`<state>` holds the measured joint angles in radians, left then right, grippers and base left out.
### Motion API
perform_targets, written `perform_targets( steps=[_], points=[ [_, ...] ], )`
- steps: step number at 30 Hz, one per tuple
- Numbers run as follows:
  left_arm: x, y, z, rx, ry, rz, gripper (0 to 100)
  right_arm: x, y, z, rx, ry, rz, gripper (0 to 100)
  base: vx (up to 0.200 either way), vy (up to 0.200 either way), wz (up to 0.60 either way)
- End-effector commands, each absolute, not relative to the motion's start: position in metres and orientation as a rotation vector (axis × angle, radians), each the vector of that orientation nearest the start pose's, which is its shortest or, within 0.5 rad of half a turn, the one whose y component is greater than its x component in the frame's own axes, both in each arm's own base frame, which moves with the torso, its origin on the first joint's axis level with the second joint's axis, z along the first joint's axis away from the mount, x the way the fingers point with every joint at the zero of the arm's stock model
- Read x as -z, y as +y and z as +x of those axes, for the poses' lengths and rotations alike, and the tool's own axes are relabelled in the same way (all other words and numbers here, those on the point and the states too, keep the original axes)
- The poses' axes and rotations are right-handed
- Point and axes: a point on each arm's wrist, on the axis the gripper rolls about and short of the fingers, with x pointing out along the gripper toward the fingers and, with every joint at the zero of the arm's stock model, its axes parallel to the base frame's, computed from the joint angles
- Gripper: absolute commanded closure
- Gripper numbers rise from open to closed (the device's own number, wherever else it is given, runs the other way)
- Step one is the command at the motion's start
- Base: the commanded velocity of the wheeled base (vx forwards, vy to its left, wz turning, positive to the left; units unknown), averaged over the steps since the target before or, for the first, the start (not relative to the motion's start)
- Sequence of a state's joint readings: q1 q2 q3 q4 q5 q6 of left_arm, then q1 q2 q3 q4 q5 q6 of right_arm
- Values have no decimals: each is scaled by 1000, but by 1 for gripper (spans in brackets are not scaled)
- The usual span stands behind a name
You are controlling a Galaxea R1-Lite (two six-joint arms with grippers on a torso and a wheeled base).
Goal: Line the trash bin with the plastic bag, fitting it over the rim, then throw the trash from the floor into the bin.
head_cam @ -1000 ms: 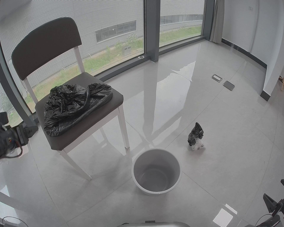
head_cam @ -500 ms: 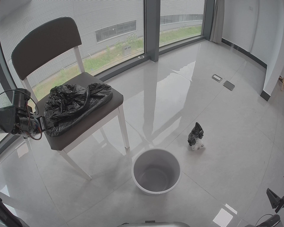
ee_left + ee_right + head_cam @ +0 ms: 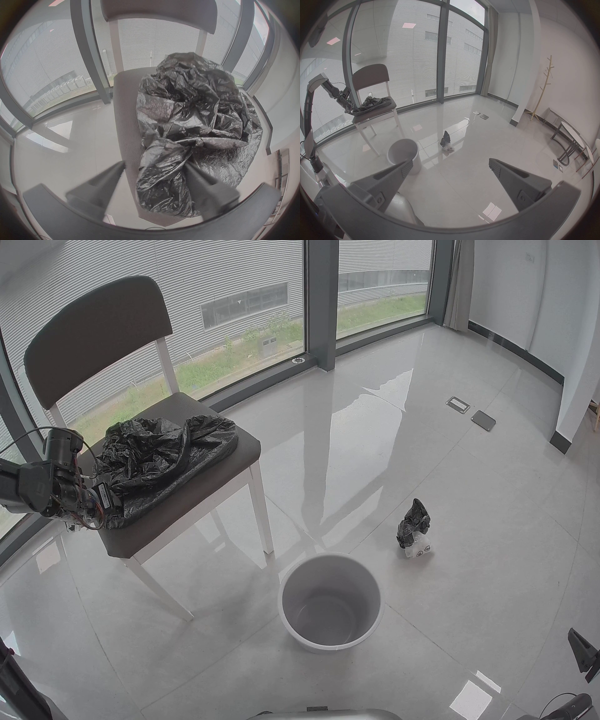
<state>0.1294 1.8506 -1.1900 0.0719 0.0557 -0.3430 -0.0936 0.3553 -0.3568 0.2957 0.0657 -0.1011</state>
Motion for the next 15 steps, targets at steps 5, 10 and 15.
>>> perform_targets(
  steps=[5,10,15],
  points=[
    [-171,42,342,-299,700,-355,100,-155,2,-9,15,281,-78,0,0,0,0],
    [-221,21,312,-219,563,-340,100,-179,1,3,4,290,-76,0,0,0,0],
    [-277,-21,266,-40,391,-314,100,-201,-1,32,-28,340,-85,0,0,0,0]
  ],
)
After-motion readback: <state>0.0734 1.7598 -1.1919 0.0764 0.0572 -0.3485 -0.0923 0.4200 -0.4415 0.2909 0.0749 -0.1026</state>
